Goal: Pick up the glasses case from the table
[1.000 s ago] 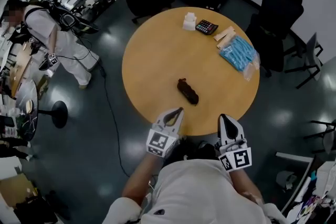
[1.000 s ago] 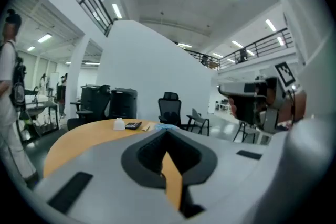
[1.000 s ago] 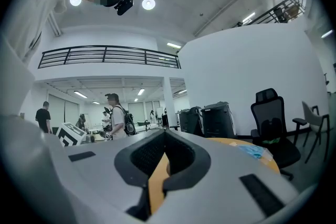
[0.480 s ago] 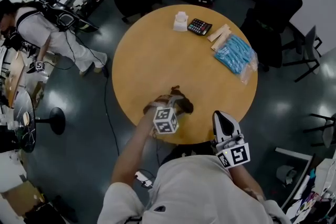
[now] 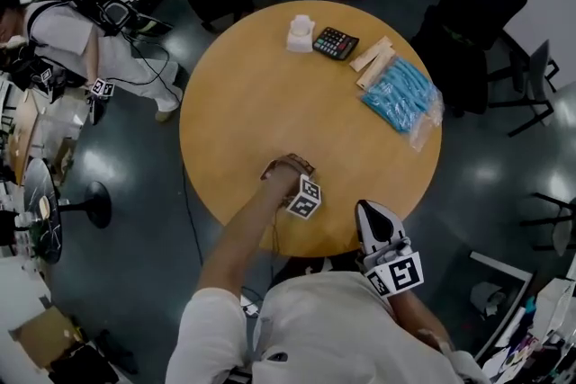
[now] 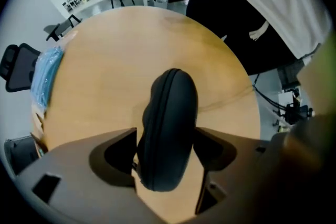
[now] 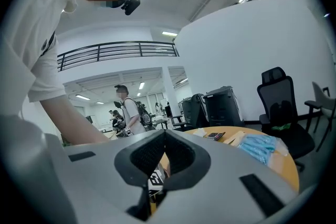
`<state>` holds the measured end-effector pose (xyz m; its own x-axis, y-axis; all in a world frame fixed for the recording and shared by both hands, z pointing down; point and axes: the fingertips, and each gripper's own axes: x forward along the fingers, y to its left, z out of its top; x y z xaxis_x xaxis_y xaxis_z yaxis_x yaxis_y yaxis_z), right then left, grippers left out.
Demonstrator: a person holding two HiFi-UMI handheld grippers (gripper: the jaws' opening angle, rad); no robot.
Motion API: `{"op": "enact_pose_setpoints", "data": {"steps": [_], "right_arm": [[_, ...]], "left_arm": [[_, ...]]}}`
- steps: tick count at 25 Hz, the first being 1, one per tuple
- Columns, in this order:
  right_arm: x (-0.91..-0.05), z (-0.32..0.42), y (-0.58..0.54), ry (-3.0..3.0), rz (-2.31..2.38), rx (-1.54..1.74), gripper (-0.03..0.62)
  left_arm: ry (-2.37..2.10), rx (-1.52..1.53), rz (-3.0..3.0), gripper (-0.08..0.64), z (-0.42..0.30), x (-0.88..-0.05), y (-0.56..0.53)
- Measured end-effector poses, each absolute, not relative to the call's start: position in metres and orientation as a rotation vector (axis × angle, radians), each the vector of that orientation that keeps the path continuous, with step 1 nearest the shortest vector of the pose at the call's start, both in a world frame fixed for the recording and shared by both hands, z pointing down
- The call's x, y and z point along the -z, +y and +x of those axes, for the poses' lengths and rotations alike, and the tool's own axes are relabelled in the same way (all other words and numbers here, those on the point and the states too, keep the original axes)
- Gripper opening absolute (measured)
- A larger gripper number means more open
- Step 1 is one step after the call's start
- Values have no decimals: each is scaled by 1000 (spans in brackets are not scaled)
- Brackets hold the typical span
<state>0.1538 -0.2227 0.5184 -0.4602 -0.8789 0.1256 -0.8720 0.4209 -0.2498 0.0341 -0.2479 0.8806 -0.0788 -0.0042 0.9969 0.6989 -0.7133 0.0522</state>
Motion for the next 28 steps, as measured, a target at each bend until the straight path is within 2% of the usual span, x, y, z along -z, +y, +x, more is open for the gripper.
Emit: {"op": "enact_pose_setpoints", "data": {"steps": [7,9,12,15,20,25,28], "right_arm": [[-526,167,-240,2650,-1612,472,15],[-525,168,-241,2654,-1605,461,15],[-518,167,-252,2657,-1588,400,15],[-509,163,-255,2668,-1582,362,15],[-490,152,-249,2673,-1585,300,15],[-473,140,-240,2664,-1590,221,15],[-466,136,-230,2642,-1609,199,15]], "left_arm": [[-643,1852,-1727,307,32,-892,-249],[-482,1842,-1870,304,35,-884,-251],[-12,1727,-2254,302,44,-832,-280],[592,1412,-2657,302,39,-752,-291],[1467,603,-3016,301,-8,-622,-281],[1813,186,-2871,301,-24,-526,-248],[1894,56,-2812,301,-20,-502,-229]]}}
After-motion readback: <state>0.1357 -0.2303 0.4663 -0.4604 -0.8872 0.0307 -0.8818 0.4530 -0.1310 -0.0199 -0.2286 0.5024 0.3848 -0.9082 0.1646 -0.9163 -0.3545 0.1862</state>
